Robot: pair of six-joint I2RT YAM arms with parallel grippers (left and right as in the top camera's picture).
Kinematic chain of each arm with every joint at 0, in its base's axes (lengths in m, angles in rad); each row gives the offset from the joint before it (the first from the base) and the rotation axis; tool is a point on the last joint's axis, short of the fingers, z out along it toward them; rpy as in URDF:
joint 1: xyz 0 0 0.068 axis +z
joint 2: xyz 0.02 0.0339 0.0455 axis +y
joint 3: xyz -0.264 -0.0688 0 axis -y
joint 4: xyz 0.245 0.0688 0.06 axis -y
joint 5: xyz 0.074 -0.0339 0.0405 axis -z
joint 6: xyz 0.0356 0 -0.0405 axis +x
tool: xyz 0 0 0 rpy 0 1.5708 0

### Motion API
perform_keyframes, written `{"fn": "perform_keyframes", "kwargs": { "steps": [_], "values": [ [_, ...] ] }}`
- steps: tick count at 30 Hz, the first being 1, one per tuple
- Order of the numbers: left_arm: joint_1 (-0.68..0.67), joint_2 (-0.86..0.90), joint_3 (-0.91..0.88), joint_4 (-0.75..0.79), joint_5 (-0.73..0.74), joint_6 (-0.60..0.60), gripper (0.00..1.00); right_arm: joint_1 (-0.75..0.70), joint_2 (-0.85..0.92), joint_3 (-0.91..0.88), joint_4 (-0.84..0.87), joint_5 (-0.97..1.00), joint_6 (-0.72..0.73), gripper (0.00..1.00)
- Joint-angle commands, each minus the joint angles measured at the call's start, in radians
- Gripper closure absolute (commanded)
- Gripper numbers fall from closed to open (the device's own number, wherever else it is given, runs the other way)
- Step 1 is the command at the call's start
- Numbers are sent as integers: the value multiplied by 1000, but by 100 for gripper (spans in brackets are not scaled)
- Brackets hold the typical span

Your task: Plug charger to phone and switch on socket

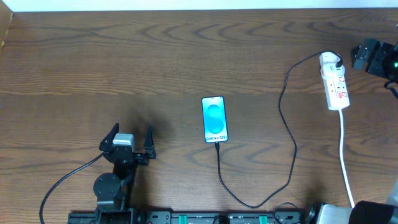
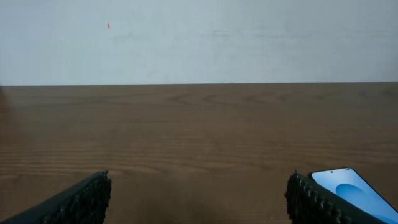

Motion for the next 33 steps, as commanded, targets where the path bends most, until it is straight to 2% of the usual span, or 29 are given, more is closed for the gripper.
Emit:
{"fn": "perform_keyframes", "kwargs": {
  "steps": [1, 7, 11, 13, 33],
  "values": [
    [2, -8, -10, -48, -6, 18, 10, 2, -10, 3, -1, 1, 9, 1],
    [2, -8, -10, -52, -44, 79, 11, 2, -10, 3, -1, 1, 9, 1],
    [2, -8, -10, -63, -210, -57, 10, 2, -10, 3, -1, 1, 9, 1],
    [2, -8, -10, -61, -231, -57, 11, 2, -10, 3, -1, 1, 9, 1],
    [2, -7, -10, -60, -211, -55, 11, 2, -10, 3, -1, 1, 9, 1]
  ]
}}
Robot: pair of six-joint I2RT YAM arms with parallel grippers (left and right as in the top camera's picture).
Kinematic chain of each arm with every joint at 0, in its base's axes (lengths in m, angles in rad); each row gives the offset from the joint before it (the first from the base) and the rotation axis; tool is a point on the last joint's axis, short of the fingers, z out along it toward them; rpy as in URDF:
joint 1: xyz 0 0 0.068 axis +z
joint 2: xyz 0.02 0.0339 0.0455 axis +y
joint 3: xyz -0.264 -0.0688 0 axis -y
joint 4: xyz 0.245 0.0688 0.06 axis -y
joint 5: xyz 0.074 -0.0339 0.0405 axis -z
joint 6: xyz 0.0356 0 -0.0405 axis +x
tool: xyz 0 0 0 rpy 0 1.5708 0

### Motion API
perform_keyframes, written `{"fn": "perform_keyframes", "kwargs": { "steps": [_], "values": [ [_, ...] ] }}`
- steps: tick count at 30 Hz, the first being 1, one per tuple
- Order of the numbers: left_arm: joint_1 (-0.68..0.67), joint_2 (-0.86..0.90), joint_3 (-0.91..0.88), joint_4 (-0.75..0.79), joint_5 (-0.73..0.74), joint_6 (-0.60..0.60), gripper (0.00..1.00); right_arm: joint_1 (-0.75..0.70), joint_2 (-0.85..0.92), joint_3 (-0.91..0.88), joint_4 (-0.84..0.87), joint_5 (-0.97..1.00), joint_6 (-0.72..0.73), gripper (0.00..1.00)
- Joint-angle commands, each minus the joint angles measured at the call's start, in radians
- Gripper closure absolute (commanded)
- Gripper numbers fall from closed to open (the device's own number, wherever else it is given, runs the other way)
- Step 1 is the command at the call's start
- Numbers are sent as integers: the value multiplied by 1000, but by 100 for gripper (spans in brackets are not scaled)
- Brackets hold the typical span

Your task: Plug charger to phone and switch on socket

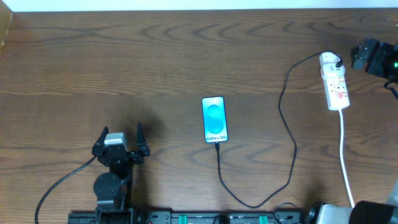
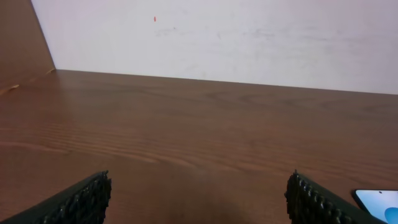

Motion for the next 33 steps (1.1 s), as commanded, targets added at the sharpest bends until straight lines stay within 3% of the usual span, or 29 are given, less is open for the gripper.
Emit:
{"fn": "perform_keyframes", "kwargs": {
  "steps": [1, 25, 33],
  "values": [
    [2, -7, -17, -40, -42, -16, 10, 2, -10, 3, 0, 1, 9, 1],
    [2, -7, -17, -40, -42, -16, 11, 0, 4, -2, -1, 1, 9, 1],
    [2, -7, -17, -40, -42, -16, 10, 11, -69, -31, -1, 1, 10, 1]
  ]
}}
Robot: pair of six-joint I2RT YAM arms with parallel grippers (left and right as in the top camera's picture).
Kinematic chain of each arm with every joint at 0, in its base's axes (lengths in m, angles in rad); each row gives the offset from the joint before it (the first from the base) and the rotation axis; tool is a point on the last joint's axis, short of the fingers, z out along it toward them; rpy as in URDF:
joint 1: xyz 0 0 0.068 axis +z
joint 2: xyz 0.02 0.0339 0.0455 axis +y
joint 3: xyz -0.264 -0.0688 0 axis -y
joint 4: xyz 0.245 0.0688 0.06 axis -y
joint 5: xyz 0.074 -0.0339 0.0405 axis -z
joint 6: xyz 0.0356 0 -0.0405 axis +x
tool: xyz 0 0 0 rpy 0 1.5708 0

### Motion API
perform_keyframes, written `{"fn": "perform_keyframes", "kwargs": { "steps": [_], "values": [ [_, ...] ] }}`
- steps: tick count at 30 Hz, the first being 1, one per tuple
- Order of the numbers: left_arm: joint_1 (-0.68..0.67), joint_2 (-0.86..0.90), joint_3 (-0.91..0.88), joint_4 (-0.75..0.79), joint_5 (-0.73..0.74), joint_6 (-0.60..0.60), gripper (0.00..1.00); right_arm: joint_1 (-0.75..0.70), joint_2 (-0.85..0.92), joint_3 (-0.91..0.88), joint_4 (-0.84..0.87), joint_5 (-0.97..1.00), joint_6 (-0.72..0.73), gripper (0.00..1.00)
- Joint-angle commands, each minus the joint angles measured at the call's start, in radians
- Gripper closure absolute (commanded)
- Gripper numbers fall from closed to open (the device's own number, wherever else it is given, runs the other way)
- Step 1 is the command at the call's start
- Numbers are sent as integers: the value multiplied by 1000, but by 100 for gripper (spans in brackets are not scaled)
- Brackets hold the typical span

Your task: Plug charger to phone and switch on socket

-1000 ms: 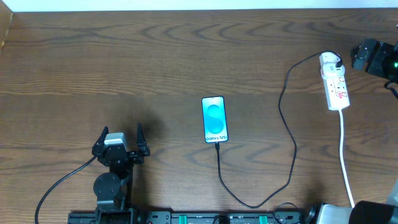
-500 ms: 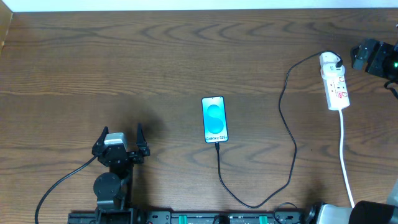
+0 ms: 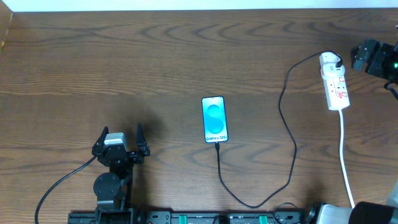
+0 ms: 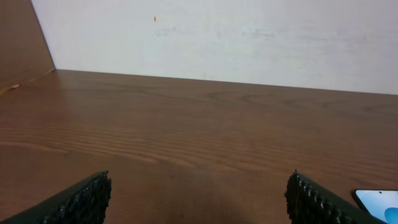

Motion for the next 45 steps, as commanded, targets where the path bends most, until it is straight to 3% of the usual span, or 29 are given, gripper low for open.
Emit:
{"fn": "perform_keyframes", "kwargs": {
  "steps": [1, 3, 14, 20, 24, 38, 45],
  "values": [
    [2, -7, -17, -40, -42, -16, 11, 20, -82, -57, 27, 1, 9, 1],
    [2, -7, -17, -40, -42, -16, 10, 41, -131, -153, 122, 1, 9, 1],
    [2, -7, -17, -40, -42, -16, 11, 253, -568, -1186, 1235, 0, 13, 1],
    [2, -7, -17, -40, -42, -16, 11, 280, -756, -1531, 1575, 1, 13, 1],
    [2, -7, -17, -40, -42, -16, 11, 280, -889, -1635, 1568, 1, 13, 1],
    [2, -7, -17, -40, -42, -16, 10, 399, -1262, -1634, 1064, 166, 8, 1],
    [2, -7, -17, -40, -42, -16, 11, 399, -1423, -1634, 941, 193, 8, 1]
  ]
}}
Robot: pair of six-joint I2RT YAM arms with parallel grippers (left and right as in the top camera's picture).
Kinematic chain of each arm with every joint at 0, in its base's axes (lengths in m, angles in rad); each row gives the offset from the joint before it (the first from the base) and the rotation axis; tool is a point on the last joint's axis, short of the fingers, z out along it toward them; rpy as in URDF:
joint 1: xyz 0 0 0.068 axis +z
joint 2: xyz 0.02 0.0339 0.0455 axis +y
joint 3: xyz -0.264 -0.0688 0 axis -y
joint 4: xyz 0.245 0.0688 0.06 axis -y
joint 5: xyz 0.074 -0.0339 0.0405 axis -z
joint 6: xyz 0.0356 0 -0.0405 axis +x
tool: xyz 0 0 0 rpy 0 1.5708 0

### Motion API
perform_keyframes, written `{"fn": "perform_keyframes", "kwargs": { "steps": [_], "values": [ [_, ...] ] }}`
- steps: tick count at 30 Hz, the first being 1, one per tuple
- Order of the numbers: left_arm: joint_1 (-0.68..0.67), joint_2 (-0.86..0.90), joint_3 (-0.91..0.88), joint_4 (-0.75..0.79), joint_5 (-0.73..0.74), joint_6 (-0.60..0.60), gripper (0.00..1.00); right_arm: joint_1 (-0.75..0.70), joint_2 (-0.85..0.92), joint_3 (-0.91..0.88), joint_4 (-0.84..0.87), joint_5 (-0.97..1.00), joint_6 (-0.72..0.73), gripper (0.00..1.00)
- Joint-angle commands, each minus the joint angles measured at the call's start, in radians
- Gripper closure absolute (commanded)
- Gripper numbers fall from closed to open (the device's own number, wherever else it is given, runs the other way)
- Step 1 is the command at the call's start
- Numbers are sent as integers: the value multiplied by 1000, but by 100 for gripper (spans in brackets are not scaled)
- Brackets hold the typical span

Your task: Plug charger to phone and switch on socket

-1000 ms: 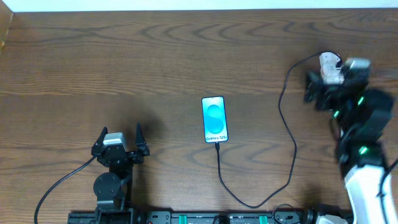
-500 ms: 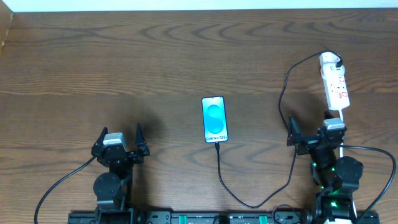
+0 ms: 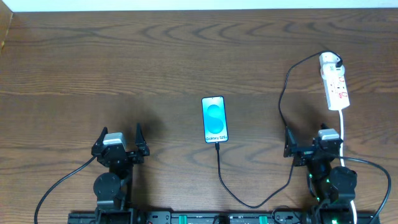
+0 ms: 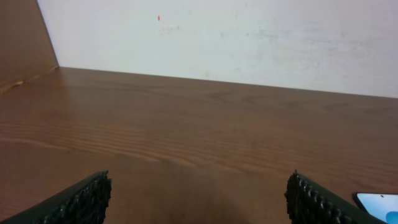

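The phone (image 3: 214, 119) lies face up mid-table with its screen lit. A black cable (image 3: 290, 163) is plugged into its near end, loops along the front and rises to the charger plug (image 3: 331, 60) seated in the white socket strip (image 3: 337, 88) at the far right. My left gripper (image 3: 118, 138) stands open at the front left with nothing between its fingers (image 4: 81, 199). A corner of the phone (image 4: 377, 203) shows low right in the left wrist view. My right gripper (image 3: 314, 142) stands open at the front right, next to the cable's rising stretch.
The strip's white lead (image 3: 343, 143) runs down the right side toward the front edge, close to my right arm. A white wall (image 4: 217, 37) backs the wooden table (image 3: 124, 62). A raised wooden edge (image 4: 22, 43) stands at the far left.
My right gripper was at the far right edge beside the top of the socket strip; now it stands at the front right of the table. The left gripper, phone and cable have not moved.
The phone lay lit with the cable plugged in throughout. My left gripper stood open at the front left, then a little further left and turned, where it has stayed. My right gripper stayed beside the socket strip through the earlier moments and now stands at the front right.
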Motion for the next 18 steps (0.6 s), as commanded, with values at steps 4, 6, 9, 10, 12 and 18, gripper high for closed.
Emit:
{"fn": "perform_keyframes", "kwargs": {
  "steps": [4, 6, 9, 10, 12, 18],
  "values": [
    [2, -6, -22, -34, -27, -1, 11, 8, -78, -2, -12, 77, -2, 1],
    [2, -6, -22, -34, -27, -1, 11, 7, -103, -2, -12, 98, -7, 1],
    [2, -6, -22, -34, -27, -1, 10, 6, -102, -2, -12, 114, -14, 1],
    [2, -6, -22, -34, -27, -1, 11, 6, -102, -2, -12, 113, -27, 1],
    [2, -6, -22, -34, -27, -1, 10, 6, -102, -2, -12, 114, -37, 1],
    [2, -6, -22, -34, -27, -1, 11, -19, -102, -2, -12, 109, -57, 1]
  ]
}}
